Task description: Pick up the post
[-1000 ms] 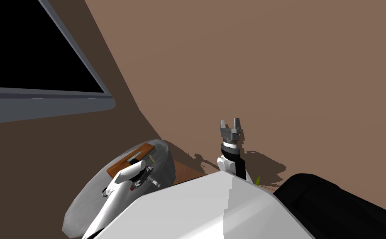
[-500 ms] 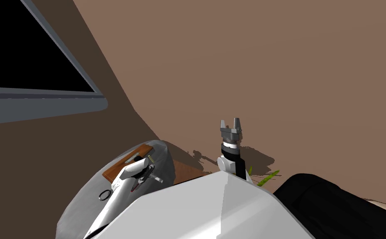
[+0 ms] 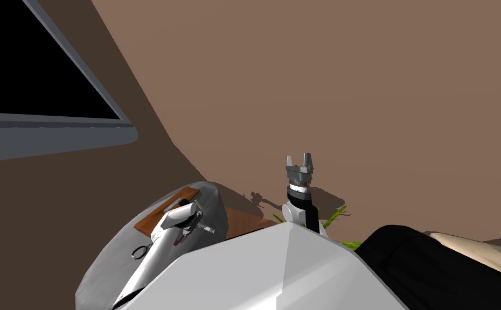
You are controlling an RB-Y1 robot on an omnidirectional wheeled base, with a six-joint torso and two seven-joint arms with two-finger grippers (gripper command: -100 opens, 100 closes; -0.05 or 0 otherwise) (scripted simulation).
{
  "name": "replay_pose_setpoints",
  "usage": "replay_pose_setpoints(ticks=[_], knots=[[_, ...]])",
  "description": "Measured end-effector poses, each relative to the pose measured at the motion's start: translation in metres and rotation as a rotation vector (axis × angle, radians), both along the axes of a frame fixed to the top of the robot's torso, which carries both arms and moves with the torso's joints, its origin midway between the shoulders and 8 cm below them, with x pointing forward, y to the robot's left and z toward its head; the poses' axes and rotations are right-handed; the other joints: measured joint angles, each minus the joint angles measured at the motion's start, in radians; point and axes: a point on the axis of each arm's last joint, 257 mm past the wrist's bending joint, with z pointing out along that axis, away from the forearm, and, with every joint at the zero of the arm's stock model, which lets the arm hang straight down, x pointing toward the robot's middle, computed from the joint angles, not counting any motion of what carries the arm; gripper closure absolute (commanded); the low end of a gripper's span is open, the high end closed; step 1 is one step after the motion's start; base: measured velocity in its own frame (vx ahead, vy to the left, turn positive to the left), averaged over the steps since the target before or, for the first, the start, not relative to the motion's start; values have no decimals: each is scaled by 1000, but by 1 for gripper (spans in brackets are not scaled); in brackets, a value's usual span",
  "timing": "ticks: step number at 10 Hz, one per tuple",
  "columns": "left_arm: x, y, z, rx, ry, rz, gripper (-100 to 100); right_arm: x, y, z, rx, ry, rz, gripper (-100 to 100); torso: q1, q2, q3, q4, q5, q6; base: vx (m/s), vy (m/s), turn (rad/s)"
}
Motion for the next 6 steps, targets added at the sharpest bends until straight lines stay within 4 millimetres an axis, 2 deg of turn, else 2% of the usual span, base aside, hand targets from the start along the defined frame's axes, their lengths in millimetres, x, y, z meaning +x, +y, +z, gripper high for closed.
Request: replay_pose_setpoints(ticks=[5, 6], knots=[[8, -17, 9, 0, -1, 55, 100, 0, 0, 0, 0, 0, 0, 0, 1, 1, 0, 0, 0, -1, -56, 56, -82], [8, -17, 9, 0, 0, 58, 0, 0, 0, 0, 0, 0, 0, 0, -1, -1, -1, 0, 0, -1, -5, 5, 3]])
